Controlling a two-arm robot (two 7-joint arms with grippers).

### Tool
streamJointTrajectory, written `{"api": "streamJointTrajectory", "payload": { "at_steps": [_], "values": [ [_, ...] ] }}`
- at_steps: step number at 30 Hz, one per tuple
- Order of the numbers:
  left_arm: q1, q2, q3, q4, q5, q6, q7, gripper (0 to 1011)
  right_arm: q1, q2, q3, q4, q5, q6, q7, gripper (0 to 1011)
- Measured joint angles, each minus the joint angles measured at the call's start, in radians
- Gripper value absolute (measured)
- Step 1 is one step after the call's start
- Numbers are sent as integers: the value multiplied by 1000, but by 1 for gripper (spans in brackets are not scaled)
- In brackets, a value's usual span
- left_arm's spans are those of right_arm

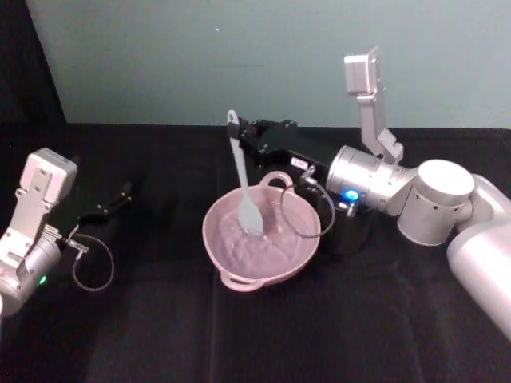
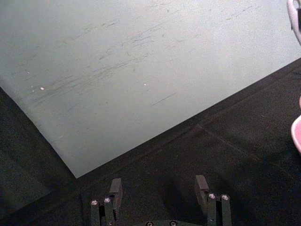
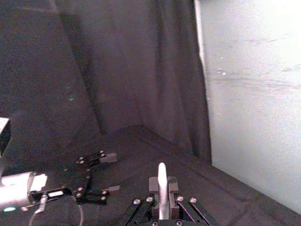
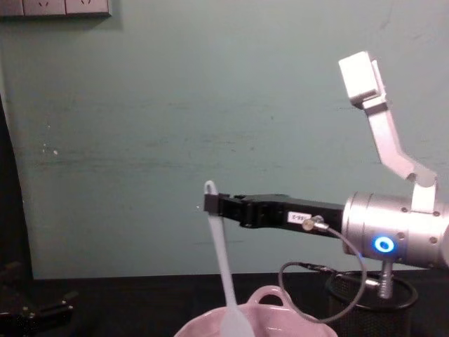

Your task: Use the one hand to pick up the spoon and stir the clear water in the bowl.

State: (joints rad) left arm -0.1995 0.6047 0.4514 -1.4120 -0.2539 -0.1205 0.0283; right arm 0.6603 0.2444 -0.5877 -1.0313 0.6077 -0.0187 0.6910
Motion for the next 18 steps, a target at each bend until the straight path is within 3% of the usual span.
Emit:
{"api": "streamJointTrajectory", "payload": {
  "at_steps": [9,18],
  "values": [
    [0,0,0,0,0,0,0,1011,-56,68,59,-85,6,12,-39,122],
    [0,0,0,0,0,0,0,1011,-145,134,78,-223,16,47,-67,122]
  ]
}}
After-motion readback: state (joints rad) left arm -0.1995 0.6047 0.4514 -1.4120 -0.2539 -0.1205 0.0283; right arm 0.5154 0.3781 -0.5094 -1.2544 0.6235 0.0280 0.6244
